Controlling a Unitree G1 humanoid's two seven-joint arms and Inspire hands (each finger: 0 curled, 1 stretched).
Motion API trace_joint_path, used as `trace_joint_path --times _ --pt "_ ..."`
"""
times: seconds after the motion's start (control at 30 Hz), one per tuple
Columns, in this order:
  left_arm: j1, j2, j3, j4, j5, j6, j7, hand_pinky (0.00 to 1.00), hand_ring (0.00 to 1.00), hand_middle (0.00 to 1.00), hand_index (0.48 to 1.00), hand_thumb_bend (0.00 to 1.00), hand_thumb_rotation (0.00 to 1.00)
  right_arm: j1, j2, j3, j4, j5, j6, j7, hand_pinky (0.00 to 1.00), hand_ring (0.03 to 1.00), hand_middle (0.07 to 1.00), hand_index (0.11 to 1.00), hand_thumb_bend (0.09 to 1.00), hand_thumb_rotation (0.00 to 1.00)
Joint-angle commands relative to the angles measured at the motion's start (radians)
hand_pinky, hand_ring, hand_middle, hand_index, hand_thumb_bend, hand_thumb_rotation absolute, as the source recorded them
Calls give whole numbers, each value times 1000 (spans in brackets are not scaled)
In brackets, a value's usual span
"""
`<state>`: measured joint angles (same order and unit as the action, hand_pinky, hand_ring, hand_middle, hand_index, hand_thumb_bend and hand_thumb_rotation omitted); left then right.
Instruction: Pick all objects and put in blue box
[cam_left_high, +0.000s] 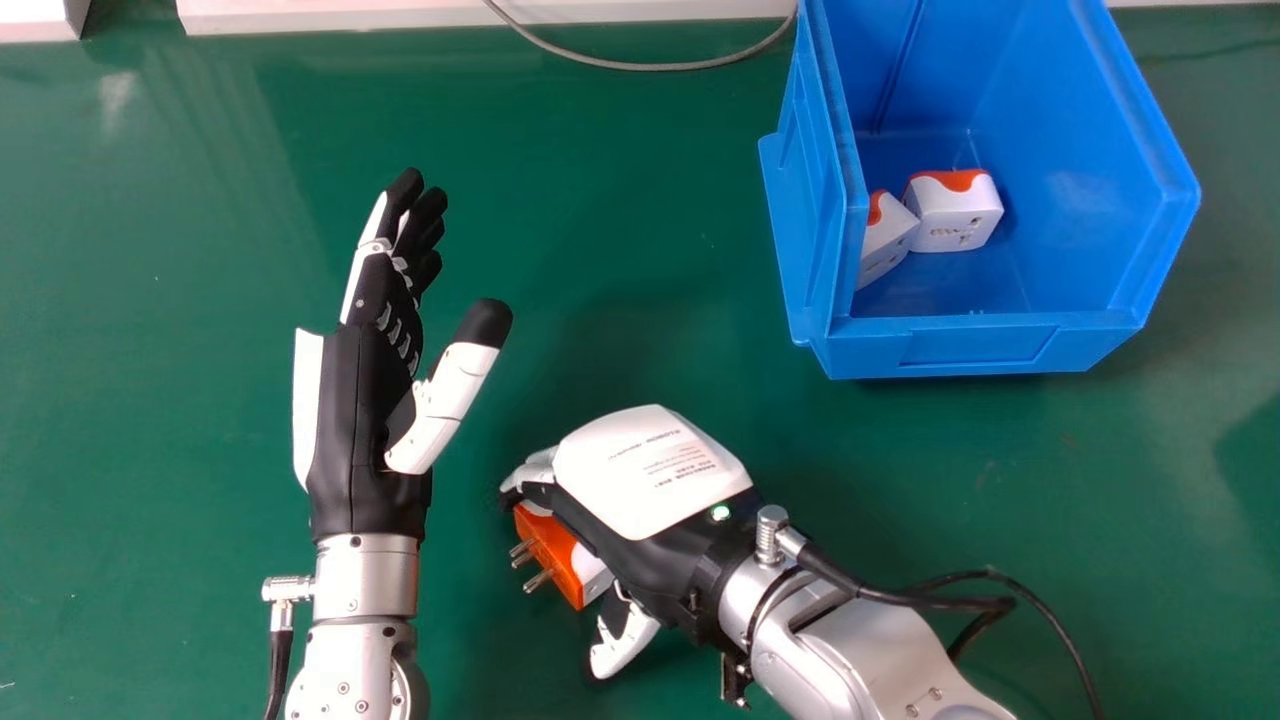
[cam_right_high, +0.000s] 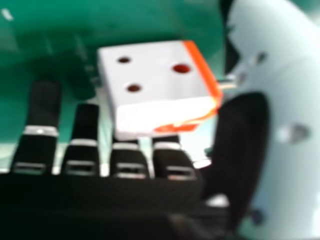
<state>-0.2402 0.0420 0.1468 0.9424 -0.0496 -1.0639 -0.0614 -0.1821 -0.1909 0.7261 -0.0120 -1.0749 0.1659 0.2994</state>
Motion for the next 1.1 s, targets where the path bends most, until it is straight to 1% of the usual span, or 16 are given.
trace_joint_path --times 0.0,0.1,0.13,0.27,0.33,0.43,0.5,0.57,0.7,0.77,0.8,0.83,0.93,0.97,1.03,1.07 --pt "3 -2 -4 -16 6 -8 0 934 922 908 907 926 673 3 6 2 -40 -11 4 2 545 830 852 764 697 0" --pt "3 -2 -4 -16 9 -9 5 933 925 910 906 928 675 3 3 2 -42 -7 -2 2 545 830 852 761 700 0" --pt "2 -2 -4 -17 8 -8 5 931 923 909 906 930 675 2 4 1 -42 -4 -1 6 546 831 853 759 706 0" --pt "2 -5 -5 -17 2 -7 1 934 922 907 904 936 672 0 8 0 -29 0 -6 -10 551 831 852 756 713 0" --pt "1 -5 -6 -15 1 -7 -1 934 922 907 904 935 671 -3 8 1 -24 2 -11 -13 553 829 851 754 716 0" --pt "0 -2 -6 -12 8 -8 3 934 921 907 903 934 669 -5 9 5 -10 -3 -20 -41 548 821 847 750 719 0" --pt "-1 -2 -5 -11 9 -9 7 938 924 909 904 933 671 -6 11 7 -1 -5 -25 -58 544 810 840 744 719 0" --pt "-1 -4 -4 -9 4 -9 4 937 923 909 904 932 671 -7 13 9 7 -2 -29 -71 540 798 832 739 720 0" --pt "1 -5 -5 -13 6 -7 7 937 924 910 905 933 673 -7 18 5 12 8 -29 -68 535 775 816 723 716 0" --pt "2 -6 -5 -13 8 -10 10 936 923 910 905 935 673 -4 21 3 13 8 -26 -73 530 769 812 715 715 0" --pt "2 -7 -5 -14 4 -9 7 936 923 910 905 935 673 -4 23 3 15 6 -22 -76 530 769 812 715 715 0" --pt "3 -8 -5 -14 1 -9 5 933 922 909 905 935 673 -3 24 4 17 3 -20 -80 518 763 807 701 717 0" --pt "6 -7 -7 -17 2 -8 2 932 922 910 905 935 670 1 22 1 21 6 -30 -109 480 743 796 682 706 0" --pt "7 -7 -7 -17 1 -7 0 932 922 910 905 934 670 5 23 -3 21 13 -32 -120 453 705 764 644 667 22" --pt "7 -7 -6 -16 4 -9 4 932 922 910 905 934 670 10 27 -5 23 15 -30 -143 453 705 764 644 667 22" --pt "8 -8 -6 -16 6 -9 6 932 922 911 906 933 670 12 30 -6 23 14 -26 -153 424 656 735 613 634 17"
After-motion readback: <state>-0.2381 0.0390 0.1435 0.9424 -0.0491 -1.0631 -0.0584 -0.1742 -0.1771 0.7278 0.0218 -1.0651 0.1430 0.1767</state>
